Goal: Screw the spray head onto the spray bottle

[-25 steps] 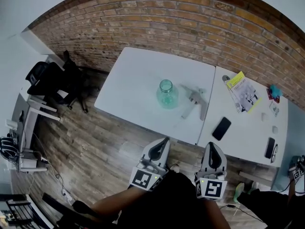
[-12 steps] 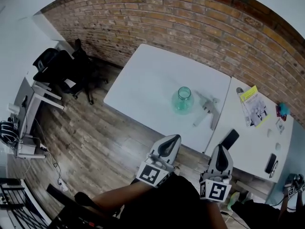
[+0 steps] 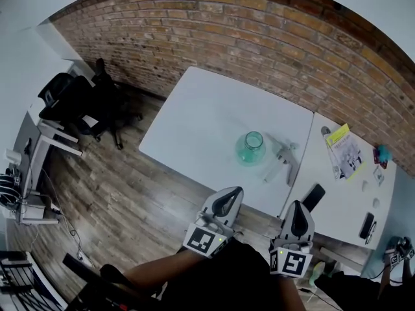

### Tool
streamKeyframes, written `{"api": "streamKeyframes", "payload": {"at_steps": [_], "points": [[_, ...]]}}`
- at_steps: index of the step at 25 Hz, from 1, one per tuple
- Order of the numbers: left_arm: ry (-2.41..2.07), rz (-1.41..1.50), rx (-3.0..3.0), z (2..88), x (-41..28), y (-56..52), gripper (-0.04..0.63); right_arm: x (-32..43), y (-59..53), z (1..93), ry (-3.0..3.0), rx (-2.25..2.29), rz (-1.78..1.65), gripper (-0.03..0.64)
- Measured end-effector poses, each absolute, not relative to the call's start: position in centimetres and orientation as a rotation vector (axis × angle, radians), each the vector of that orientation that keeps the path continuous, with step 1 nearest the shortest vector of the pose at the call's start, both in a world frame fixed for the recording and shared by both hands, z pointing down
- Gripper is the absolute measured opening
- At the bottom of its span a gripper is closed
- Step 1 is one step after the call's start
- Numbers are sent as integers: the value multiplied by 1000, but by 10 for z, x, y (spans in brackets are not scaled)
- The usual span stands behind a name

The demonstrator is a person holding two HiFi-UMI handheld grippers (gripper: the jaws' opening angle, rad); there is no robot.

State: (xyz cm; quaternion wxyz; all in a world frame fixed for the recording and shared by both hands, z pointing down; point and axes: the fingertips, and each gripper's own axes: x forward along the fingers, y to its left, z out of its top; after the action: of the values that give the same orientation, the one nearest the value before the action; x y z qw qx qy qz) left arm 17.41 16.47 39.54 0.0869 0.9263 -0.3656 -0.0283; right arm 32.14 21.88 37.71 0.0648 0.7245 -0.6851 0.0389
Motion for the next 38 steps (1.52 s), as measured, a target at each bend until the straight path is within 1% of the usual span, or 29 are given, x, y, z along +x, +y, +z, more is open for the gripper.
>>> {"api": "streamKeyframes", "payload": {"at_steps": [9, 17, 23, 30, 38], "points": [[-993, -60, 2743, 405, 153, 135, 2, 293, 192, 383, -1993, 2213, 124, 8], [-961, -129, 2740, 400, 126, 108, 2, 265, 172, 386, -1954, 2197, 116, 8], [-973, -117, 2712, 403, 104, 104, 2, 248, 166, 389, -1955, 2193, 137, 8], [-1041, -137, 2695, 408, 89, 104, 2, 238, 169, 389, -1975, 2165, 148, 8], [-1127, -118, 2692, 408, 92, 97, 2, 246, 159, 389, -2044, 2129, 141, 8]]}}
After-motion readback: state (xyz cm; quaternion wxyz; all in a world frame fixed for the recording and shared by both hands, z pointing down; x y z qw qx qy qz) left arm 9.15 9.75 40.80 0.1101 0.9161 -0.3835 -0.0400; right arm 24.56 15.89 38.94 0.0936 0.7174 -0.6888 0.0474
